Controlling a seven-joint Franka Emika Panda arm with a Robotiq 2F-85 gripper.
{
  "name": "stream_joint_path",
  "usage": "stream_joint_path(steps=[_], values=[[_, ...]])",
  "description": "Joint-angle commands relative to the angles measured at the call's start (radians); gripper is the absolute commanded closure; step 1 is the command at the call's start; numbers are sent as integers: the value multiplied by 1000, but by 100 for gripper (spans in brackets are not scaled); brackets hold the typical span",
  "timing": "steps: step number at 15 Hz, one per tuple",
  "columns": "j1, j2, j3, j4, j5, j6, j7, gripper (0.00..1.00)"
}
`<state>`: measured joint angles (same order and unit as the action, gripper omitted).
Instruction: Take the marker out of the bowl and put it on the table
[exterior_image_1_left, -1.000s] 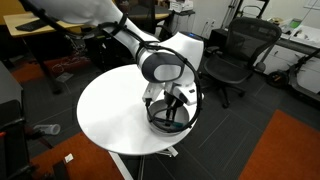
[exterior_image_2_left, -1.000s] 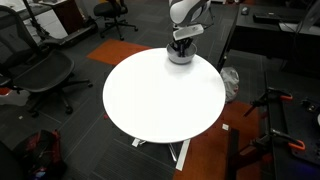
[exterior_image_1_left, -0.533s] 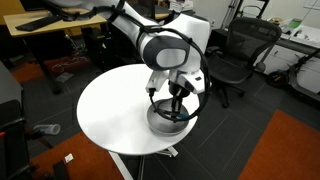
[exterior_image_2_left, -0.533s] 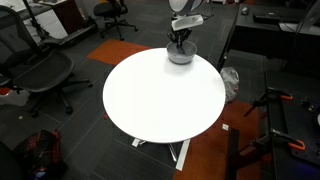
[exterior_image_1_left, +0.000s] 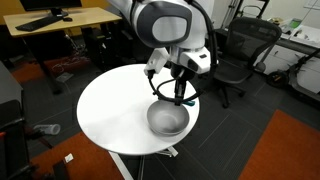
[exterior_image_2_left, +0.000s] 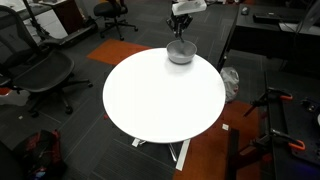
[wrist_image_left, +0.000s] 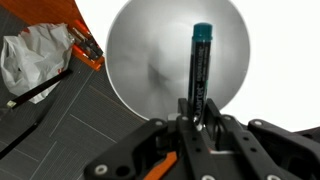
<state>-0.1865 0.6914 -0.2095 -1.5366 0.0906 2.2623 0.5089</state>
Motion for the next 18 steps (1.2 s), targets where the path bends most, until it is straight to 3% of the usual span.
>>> stream_joint_path(steps=[1,12,18], values=[[41,-116,-25,-113,-15,0,11,95],[162,-400,-19,-396,-140,15,61,95],[196,-564,36,-601,-160,50,52,95]])
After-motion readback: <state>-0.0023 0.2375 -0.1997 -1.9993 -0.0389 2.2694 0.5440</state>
